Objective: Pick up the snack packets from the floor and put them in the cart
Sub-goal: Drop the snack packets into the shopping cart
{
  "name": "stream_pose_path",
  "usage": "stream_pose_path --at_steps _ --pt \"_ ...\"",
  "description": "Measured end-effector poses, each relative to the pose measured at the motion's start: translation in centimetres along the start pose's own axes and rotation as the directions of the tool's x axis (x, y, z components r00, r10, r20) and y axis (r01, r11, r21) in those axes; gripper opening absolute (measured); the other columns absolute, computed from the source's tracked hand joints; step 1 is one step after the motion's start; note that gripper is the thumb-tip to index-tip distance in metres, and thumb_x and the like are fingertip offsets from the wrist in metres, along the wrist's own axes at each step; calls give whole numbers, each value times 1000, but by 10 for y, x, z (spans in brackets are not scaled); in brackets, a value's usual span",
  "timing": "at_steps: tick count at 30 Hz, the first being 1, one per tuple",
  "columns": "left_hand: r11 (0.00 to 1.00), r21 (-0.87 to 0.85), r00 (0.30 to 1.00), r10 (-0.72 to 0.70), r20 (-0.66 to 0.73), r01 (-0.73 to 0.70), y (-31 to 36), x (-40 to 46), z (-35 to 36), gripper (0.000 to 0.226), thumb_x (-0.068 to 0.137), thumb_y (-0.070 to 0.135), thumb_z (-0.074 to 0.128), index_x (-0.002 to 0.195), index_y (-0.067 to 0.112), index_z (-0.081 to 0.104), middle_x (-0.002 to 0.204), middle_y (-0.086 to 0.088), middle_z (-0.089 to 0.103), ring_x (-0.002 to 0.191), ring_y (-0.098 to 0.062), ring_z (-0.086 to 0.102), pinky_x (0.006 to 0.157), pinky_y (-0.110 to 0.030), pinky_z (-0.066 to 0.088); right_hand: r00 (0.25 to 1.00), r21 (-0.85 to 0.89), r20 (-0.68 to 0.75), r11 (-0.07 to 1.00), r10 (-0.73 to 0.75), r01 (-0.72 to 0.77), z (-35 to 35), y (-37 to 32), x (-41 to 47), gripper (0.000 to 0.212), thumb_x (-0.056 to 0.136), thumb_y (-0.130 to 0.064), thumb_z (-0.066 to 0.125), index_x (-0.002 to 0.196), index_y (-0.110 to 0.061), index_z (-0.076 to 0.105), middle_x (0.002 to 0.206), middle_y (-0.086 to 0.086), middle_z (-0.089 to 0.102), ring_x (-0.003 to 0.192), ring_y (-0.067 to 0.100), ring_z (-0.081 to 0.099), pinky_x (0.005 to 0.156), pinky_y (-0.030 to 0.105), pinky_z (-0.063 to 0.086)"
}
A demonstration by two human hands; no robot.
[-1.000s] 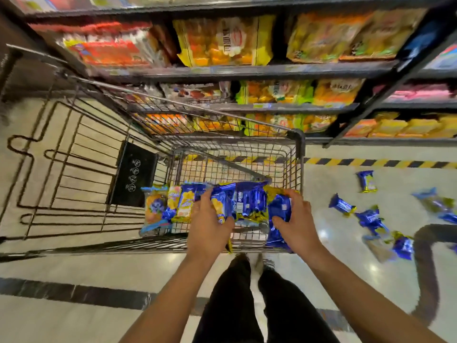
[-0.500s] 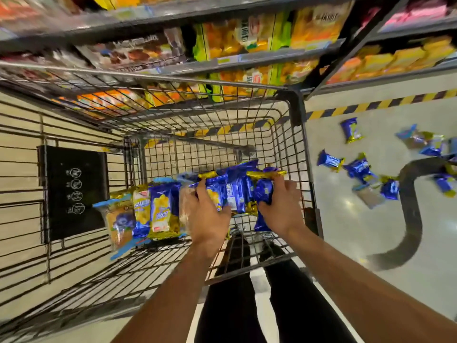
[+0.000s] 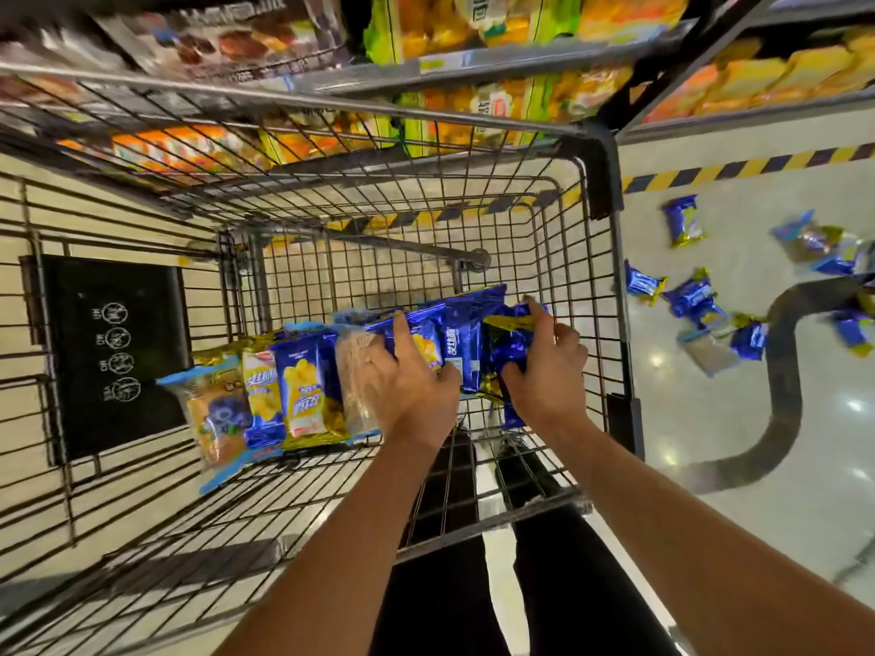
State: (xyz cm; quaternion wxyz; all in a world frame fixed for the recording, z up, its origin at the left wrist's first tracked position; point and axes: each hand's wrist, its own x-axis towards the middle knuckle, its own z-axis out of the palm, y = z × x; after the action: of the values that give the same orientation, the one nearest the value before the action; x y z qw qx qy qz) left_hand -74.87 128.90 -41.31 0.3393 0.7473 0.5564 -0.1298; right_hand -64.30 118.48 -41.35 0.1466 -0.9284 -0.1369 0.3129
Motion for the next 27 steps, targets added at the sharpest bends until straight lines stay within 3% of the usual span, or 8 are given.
stream_pose_path --at_steps 4,8,12,15,23,27 --pt "999 15 994 -39 97 37 -2 -1 0 90 91 49 58 157 33 -1 158 -13 13 144 -32 14 118 -48 16 1000 -1 25 1000 10 -10 1 2 2 80 87 -15 63 153 -32 21 144 20 33 129 38 32 101 46 40" --pt "997 57 991 -55 126 48 -1 -5 -1 88 92 54 56 157 35 0 159 -12 9 143 -34 13 117 -51 15 999 57 28 998 19 -21 2 4 3 80 88 -19 63 153 -33 19 149 20 28 132 40 30 101 50 39" --pt "997 -64 996 -40 78 45 0 -9 -7 88 91 47 61 156 40 3 160 -8 5 144 -29 10 119 -48 12 1000 133 2 991 2 -2 0 2 1 80 89 -18 63 153 -36 19 157 15 17 141 37 21 109 51 34" --pt "992 -126 999 -20 25 23 2 -13 -13 85 92 40 63 157 34 9 160 -7 5 146 -25 7 119 -44 13 999 174 -35 984 -24 29 -3 -3 1 76 90 -21 63 153 -29 21 156 16 19 142 34 21 113 49 32" --pt "994 -109 996 21 -84 -30 -3 -26 -45 77 90 34 66 155 20 26 157 -11 19 141 -33 21 115 -47 25 986 197 -86 968 -142 157 -33 -18 -12 74 86 -19 66 149 -16 29 152 16 24 139 34 26 112 49 35" --pt "993 -66 987 93 -129 -102 9 -35 -77 74 90 31 64 153 19 27 155 -10 23 137 -31 24 112 -42 26 966 204 -160 950 -205 236 -68 -21 -32 69 85 -13 66 147 -15 34 150 12 27 138 28 31 110 39 37"
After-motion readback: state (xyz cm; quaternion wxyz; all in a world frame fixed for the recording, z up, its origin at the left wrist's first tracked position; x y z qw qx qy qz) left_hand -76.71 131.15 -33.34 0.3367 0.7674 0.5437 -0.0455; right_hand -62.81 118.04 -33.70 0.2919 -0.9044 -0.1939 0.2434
